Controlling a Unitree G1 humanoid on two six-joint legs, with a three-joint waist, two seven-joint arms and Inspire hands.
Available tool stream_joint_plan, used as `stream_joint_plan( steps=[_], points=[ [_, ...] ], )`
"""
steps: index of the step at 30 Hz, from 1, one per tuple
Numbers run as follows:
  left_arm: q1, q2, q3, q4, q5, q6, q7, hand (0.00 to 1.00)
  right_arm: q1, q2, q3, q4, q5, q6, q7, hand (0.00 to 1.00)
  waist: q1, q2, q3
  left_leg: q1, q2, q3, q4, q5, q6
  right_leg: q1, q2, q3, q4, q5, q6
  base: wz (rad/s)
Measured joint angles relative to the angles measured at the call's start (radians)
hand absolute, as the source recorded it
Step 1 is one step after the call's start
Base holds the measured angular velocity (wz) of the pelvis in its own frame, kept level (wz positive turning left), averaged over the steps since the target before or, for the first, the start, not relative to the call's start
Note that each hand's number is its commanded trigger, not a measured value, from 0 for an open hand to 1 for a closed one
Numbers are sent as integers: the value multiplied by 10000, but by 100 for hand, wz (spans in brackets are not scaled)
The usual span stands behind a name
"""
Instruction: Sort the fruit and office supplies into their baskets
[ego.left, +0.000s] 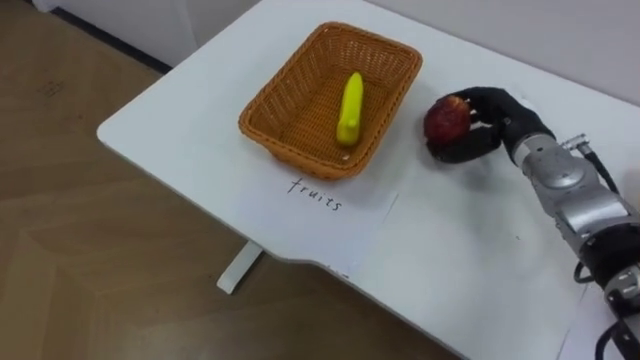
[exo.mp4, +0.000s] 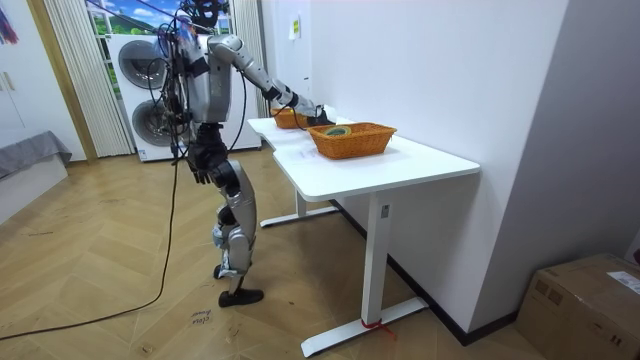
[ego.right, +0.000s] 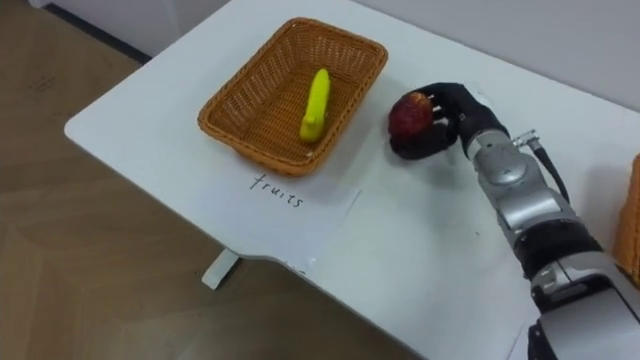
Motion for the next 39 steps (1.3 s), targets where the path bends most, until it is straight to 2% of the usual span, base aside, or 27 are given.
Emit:
stream_joint_plan(
  steps=[2,4,7,9,16,18,20,23,26,28,32,34,36,39],
  points=[
    [196,6,269,-2,180,1,-93,0,129,-3,-190,-582,-233,76,61,100,-197,-40,-54,244,-1,5,-95,0,0,271,14,-34,-186,3,12,0],
    [396,14,487,2,179,1,-200,0,409,-8,-557,-1248,-225,74,88,100,-365,-51,-66,605,7,4,-241,-2,1,690,36,-76,-464,30,51,7],
    [716,3,744,-19,178,21,-321,0,1029,-118,-793,-2390,-214,138,119,100,-423,-115,-204,1108,-2,36,-512,-4,-3,1193,51,-130,-707,40,84,2],
    [834,-1,759,-48,402,133,-379,0,1379,-280,-791,-3042,-209,213,232,100,-435,-119,-230,1352,-9,39,-623,-4,-4,1446,80,-138,-839,49,101,0],
    [1119,1,768,-49,597,233,-374,0,1476,-304,-746,-3642,-228,543,429,100,-423,-113,-224,1894,-35,19,-962,-4,-5,2058,211,-119,-1148,73,161,2],
    [1230,1,807,-49,633,234,-378,0,1482,-309,-785,-3932,-242,549,408,100,-431,-206,-222,2004,-57,-29,-985,-5,-7,2214,231,-143,-1217,73,187,7],
    [1338,-2,911,-49,641,234,-378,0,1494,-297,-796,-4216,-249,551,383,100,-425,-302,-167,2082,-66,-72,-983,-10,-15,2343,260,-150,-1310,74,188,9],
    [1431,-9,1033,-74,666,235,-378,0,1585,-282,-789,-4791,-416,551,383,100,-408,-387,-149,2124,-99,-182,-984,-35,-26,2472,288,-156,-1436,89,205,11],
    [1480,-7,1068,-170,680,306,-373,0,1585,-266,-754,-4903,-607,550,377,100,-318,-417,-168,2130,-108,-241,-978,-48,-22,2488,288,-219,-1467,100,223,8],
    [1497,-19,1068,-170,676,366,-390,0,1586,-254,-681,-4908,-730,554,380,100,-288,-410,-162,2124,-122,-296,-968,-50,-19,2499,266,-288,-1432,105,230,10],
    [1558,-21,1124,-171,703,388,-571,0,1692,-255,-508,-4994,-1324,592,429,100,-268,-273,-83,2148,-181,-504,-953,-93,15,2627,232,-322,-1375,104,248,9],
    [1627,-25,1123,-172,878,389,-610,0,1732,-250,-349,-5090,-1570,645,449,100,-176,-250,-99,2169,-204,-520,-950,-97,19,2655,227,-313,-1380,98,258,0],
    [1689,-24,1125,-277,1008,421,-656,0,1765,-143,-275,-5149,-1823,646,543,100,-113,-207,-70,2260,-213,-518,-950,-96,20,2741,226,-316,-1392,96,261,0],
    [2040,-24,1207,-741,1182,446,-865,0,1878,39,-259,-5491,-2118,659,613,100,89,-195,-109,2337,-235,-525,-934,-96,20,2836,235,-419,-1525,84,281,5]
  ],
)
